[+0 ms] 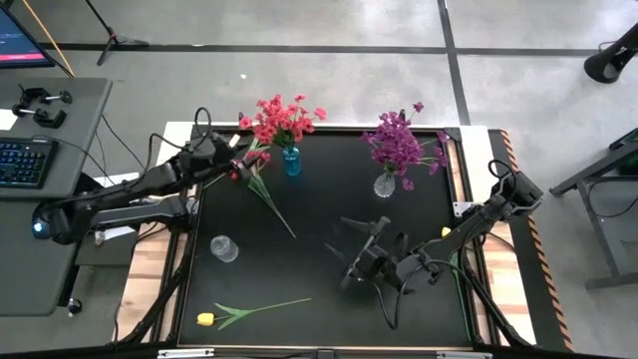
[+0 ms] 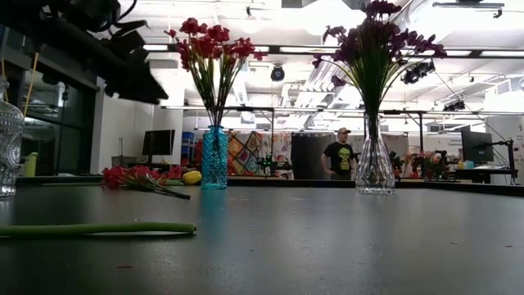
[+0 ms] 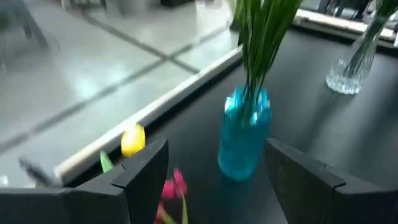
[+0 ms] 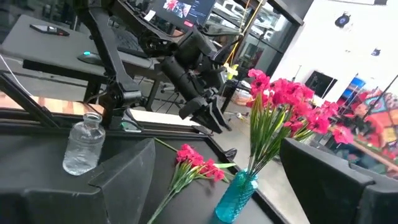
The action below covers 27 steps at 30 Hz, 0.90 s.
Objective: Sort flowers into vase by color
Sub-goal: Put the red flowers into the blue vase
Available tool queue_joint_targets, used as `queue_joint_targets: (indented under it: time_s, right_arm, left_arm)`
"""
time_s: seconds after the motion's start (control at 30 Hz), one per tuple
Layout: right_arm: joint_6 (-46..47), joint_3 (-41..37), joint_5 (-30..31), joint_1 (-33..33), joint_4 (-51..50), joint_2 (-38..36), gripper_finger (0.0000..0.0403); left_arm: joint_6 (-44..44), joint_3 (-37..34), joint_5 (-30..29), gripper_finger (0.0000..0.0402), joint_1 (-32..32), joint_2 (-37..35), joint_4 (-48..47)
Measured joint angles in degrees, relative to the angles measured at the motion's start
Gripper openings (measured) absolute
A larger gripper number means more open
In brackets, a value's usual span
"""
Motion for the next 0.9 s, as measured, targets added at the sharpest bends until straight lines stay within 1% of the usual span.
queue_joint_targets:
  time_s: [0.1,0.17,0.23,0.3,0.37,0.4,0.47,0.57,0.7,0.8,0.9]
  right_arm:
    - [7.2,0.0,-0.2,-0.8,-4.0,0.0,0.0334]
    - [15.2,0.0,-2.2,-2.2,-9.7,0.0,0.0334]
    - [25.0,0.0,-7.8,-4.4,-16.4,0.0,0.0334]
    - [35.2,0.0,-14.4,-7.1,-21.9,0.2,0.0334]
    - [43.3,0.0,-19.6,-9.9,-24.5,1.1,0.0334]
    - [45.6,0.0,-21.6,-11.1,-25.0,1.8,0.0334]
    - [47.0,0.0,-25.7,-13.1,-23.5,3.9,0.0334]
    - [47.0,0.0,-30.7,-15.2,-17.4,7.9,0.0334]
    - [47.6,0.5,-33.9,-18.3,-8.7,14.0,0.0334]
    - [48.8,4.2,-35.5,-20.5,-7.4,18.9,0.0334]
    - [48.0,10.2,-39.1,-22.5,-8.1,24.4,0.0334]
  left_arm:
    - [-3.8,0.0,2.2,0.0251,0.0,-1.7,-4.8]
    - [-6.2,0.0,6.3,0.0251,0.0,-3.0,-5.6]
    - [-7.7,0.0,11.9,0.0251,0.0,-5.1,-5.1]
    - [-9.0,0.0,16.3,0.0251,0.0,-7.6,-3.9]
    - [-10.5,0.0,19.2,0.0251,0.0,-10.3,-3.6]
    - [-11.0,0.0,20.2,0.0251,-0.1,-11.9,-3.6]
    - [-11.7,0.0,21.9,0.0251,-0.6,-15.0,-3.5]
    - [-13.3,0.0,22.9,0.0251,-2.2,-19.5,-3.5]
    - [-15.3,0.0,23.1,0.0251,-4.8,-24.6,-3.5]
    - [-15.6,0.0,23.0,0.0251,-6.5,-27.5,-3.4]
    - [-16.4,0.0,22.4,0.0251,-7.5,-29.1,-3.4]
